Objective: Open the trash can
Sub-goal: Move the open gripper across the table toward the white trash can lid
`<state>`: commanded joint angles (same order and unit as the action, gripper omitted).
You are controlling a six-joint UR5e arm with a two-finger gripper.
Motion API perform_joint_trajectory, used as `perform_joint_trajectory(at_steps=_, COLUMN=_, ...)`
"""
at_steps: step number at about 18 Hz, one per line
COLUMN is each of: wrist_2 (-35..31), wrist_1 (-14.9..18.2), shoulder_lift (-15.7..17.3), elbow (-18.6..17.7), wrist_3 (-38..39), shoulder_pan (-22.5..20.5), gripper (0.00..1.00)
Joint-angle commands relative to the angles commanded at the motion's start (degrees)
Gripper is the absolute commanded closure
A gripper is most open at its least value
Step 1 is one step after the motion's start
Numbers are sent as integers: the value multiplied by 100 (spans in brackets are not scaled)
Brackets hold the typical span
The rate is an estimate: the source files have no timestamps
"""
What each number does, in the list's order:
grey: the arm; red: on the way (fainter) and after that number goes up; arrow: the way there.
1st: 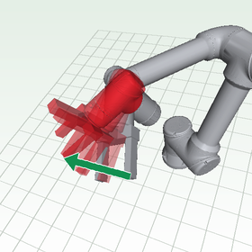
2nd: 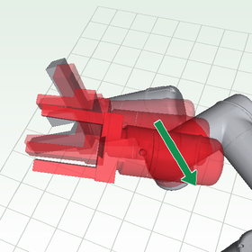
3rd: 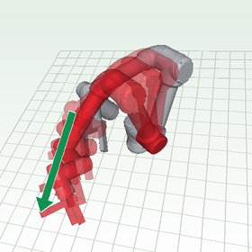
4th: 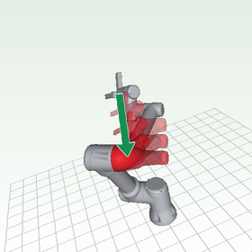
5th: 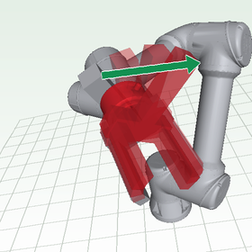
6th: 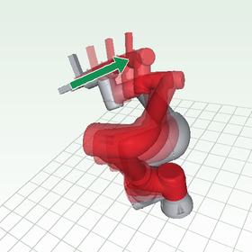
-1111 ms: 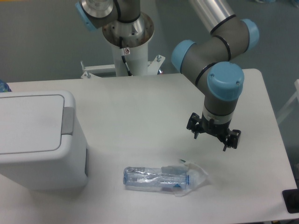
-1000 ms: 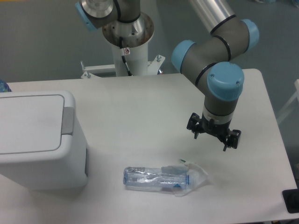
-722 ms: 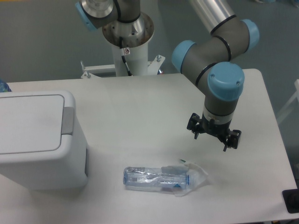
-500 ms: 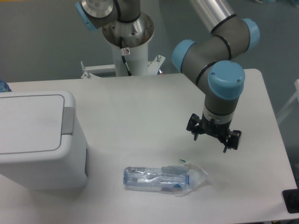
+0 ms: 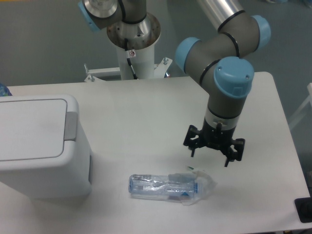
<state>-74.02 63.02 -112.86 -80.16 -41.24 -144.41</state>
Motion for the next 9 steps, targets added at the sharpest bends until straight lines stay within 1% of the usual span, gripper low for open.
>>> perform_joint_trajectory(at_steps=2, wrist_2=447, wrist_1=0, shoulder_lift=114, elbow=53, wrist_3=483, shoulder_pan=79, gripper=0)
perform_joint_trajectory(at_steps=4, wrist_2=931, wrist_1=0, shoulder_lift=150, elbow=140, wrist_3=1107, shoulder_pan=185, gripper=0)
perform_joint_trajectory(at_steps=6, wrist_2=1109, wrist_1=0, shoulder_lift=167, elbow=281, wrist_3=1521, shoulder_pan=412, gripper=0)
perform_joint_trajectory(at_steps=7, wrist_2=1126, wrist_1=0, shoulder_lift=237, elbow=282, wrist_3=1636, shoulder_pan=553, gripper=0)
perform_joint_trajectory(at_steps=9, wrist_2=1127, wrist_1=52, shoulder_lift=605, elbow=98, wrist_3=1760, shoulder_pan=808, gripper=0)
